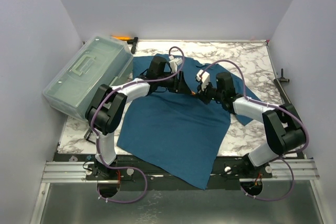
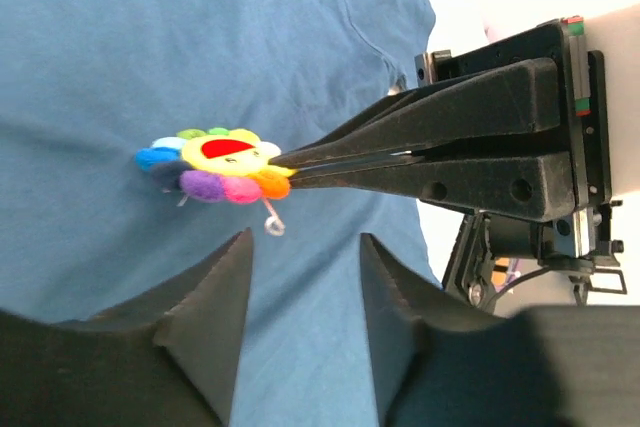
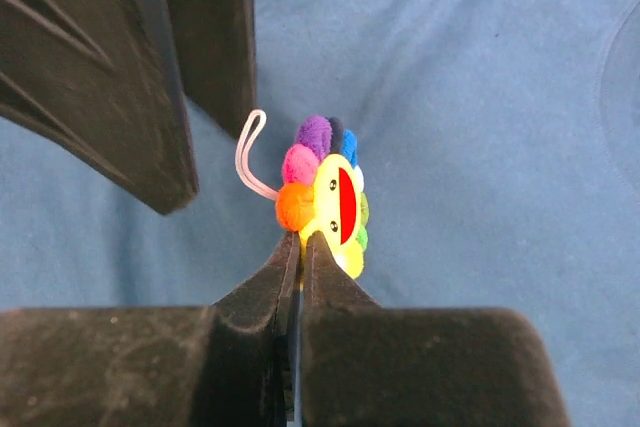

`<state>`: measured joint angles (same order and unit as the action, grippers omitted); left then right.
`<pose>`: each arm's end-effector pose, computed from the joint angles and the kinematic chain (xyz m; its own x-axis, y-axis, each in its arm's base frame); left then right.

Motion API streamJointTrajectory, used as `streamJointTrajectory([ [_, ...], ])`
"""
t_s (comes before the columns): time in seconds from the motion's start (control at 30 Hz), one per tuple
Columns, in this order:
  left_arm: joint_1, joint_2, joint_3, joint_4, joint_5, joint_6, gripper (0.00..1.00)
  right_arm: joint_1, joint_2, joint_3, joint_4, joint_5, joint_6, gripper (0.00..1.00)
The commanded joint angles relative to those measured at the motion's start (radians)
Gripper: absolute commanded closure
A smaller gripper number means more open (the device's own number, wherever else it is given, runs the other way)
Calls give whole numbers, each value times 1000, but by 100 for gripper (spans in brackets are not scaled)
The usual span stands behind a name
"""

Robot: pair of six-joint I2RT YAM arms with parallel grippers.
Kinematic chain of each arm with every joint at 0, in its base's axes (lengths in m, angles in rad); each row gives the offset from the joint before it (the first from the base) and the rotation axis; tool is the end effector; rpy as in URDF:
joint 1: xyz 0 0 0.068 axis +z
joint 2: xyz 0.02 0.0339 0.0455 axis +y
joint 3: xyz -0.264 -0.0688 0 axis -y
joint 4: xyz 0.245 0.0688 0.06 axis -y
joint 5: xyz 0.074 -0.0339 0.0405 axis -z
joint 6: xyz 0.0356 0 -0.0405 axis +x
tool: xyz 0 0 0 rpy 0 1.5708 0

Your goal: Remove the brooch from the garment

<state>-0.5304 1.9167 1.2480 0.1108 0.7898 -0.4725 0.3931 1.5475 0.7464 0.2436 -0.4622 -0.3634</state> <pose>0.3521 -0.2358 0.2046 -0.8053 0.1008 -0.5843 0.5721 0.3912 -0.7209 0.2870 0.1362 0.1872 -0.2107 -0.4318 -0.8770 -0.8209 0.5653 -0.0811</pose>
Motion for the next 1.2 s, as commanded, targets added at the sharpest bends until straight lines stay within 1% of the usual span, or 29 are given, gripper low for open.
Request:
streamJointTrajectory([
  [0.0,63,-73,-51,39,-50,31,45,6,36,16,26,-64,51,99],
  [0.17,126,-110,-144,62,-73,86,44,4,64,59,-31,-157,90,99],
  [0.23,146,-121,-193,105,-67,84,45,4,65,63,-43,-184,107,99],
  [0.33,157,-137,-255,188,-43,74,50,3,76,91,-108,-221,117,99],
  [0.53,156,-139,-346,358,-2,36,53,-9,115,113,-139,-328,188,99],
  [0.67,156,-138,-392,456,27,20,54,-48,125,115,-133,-422,252,99],
  [0.8,156,-137,-429,554,54,3,54,-98,139,118,-118,-514,328,99],
  [1.0,156,-117,-441,627,79,-25,47,-138,212,139,-108,-655,452,99],
  [1.17,156,-97,-448,688,92,-35,48,-161,245,139,-76,-681,497,99],
])
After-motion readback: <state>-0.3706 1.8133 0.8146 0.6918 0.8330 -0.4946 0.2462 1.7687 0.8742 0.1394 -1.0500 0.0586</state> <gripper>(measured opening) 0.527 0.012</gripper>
